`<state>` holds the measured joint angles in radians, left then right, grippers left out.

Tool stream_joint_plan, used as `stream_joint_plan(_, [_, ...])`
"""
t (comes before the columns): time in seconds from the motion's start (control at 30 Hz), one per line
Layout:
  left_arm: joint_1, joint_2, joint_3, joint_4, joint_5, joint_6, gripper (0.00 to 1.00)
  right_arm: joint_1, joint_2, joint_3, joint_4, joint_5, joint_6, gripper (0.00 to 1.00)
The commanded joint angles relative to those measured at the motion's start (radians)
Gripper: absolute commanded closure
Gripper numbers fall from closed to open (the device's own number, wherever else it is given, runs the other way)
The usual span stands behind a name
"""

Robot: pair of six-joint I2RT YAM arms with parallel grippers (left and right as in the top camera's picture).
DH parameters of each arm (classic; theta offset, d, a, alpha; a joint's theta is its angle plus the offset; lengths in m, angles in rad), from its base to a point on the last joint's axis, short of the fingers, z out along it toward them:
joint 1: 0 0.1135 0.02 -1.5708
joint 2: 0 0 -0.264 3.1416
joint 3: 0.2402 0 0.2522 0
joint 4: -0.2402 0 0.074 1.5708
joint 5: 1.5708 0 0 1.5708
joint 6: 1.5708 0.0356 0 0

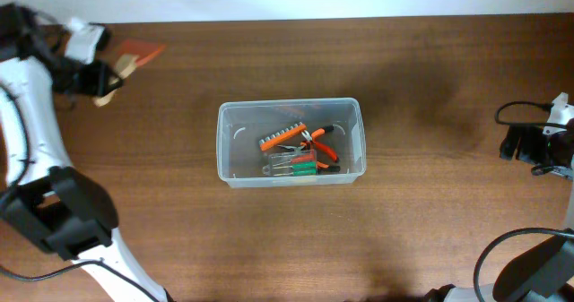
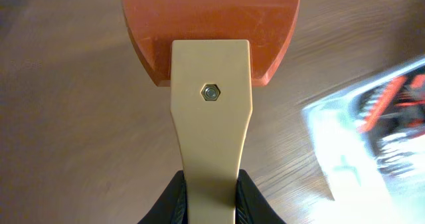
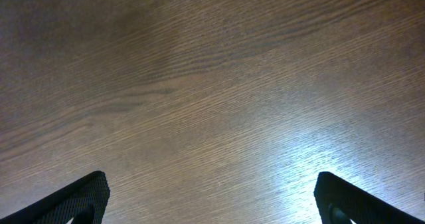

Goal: Pack container
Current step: 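Lift the scraper and carry it over the container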

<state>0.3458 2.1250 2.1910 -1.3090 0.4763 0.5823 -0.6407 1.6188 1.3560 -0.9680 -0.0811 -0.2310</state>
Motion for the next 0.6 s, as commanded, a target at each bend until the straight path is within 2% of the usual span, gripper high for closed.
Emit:
stream_joint_plan(0.0, [-0.119, 0.005, 0.107, -0.032, 0.07, 0.002, 0.98, -0.001, -0.008, -0.001, 0.0, -0.01, 0.011, 0.01])
stream_joint_plan(0.27, [-0.373, 0.005, 0.183, -0.111, 0.07, 0.076, 0.98, -0.001, -0.008, -0.001, 0.0, -0.01, 0.012, 0.01])
stream_joint_plan(0.4, [-0.49, 0.005, 0.183, -0.217, 0.07, 0.184, 0.98, -0.001, -0.008, -0.001, 0.0, -0.01, 0.011, 0.01])
stream_joint_plan(0.57, [-0.596, 0.005, 0.183, -0.309, 0.07, 0.237, 0.98, -0.001, -0.008, -0.001, 0.0, -0.01, 0.012, 0.01])
